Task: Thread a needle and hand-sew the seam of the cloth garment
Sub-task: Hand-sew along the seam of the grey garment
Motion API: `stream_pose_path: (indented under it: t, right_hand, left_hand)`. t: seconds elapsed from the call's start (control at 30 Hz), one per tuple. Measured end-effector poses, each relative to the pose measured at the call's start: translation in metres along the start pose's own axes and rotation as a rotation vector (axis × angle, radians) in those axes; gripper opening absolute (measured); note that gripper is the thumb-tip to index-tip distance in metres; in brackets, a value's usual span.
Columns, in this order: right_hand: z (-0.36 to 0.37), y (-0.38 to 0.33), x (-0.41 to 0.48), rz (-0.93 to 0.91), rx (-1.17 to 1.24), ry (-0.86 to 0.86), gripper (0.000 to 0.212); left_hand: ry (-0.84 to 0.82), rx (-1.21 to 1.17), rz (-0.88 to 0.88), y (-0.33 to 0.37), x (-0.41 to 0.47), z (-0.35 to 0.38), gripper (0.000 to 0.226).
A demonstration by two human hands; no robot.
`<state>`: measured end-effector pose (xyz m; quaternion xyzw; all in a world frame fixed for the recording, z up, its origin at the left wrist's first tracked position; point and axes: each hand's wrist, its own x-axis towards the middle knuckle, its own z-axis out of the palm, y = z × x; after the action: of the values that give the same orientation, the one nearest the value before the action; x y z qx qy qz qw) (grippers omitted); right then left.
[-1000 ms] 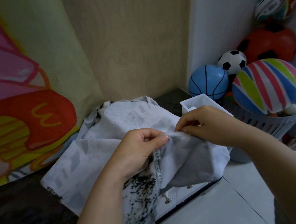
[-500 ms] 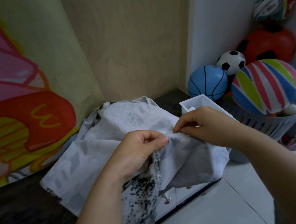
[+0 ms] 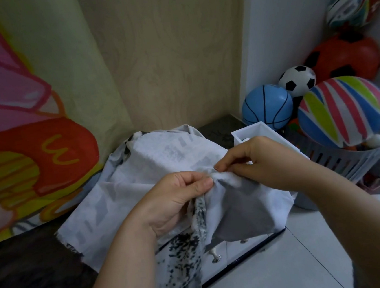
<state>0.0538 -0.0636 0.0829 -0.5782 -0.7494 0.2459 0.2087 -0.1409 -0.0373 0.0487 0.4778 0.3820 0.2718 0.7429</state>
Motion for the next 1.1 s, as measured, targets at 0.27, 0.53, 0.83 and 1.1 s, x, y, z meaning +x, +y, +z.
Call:
stream_pose_path:
  t: [0.27, 0.53, 0.83, 1.1]
  right_hand:
    - [0.012, -0.018, -0.002, -0.055, 0.126, 0.078, 0.02]
    - [0.02, -0.016, 0.0, -0.082, 0.2, 0.181, 0.006]
    - [0.003, -0.025, 0.003, 0.034, 0.804, 0.679, 0.008]
    - [-0.014, -0.021, -0.005, 0.183, 1.208, 0.548, 0.026]
  left_hand:
    - [0.021, -0.127, 0.034, -0.001, 0.007, 0.002, 0.021]
    - [0.179, -0.004, 0.112, -0.005, 0.015, 0.009, 0.01]
    - [0.372, 0.17, 0.102, -0.009, 0.021, 0.007, 0.015]
    - [0.403, 0.232, 0.142, -0.01, 0.023, 0.003, 0.013]
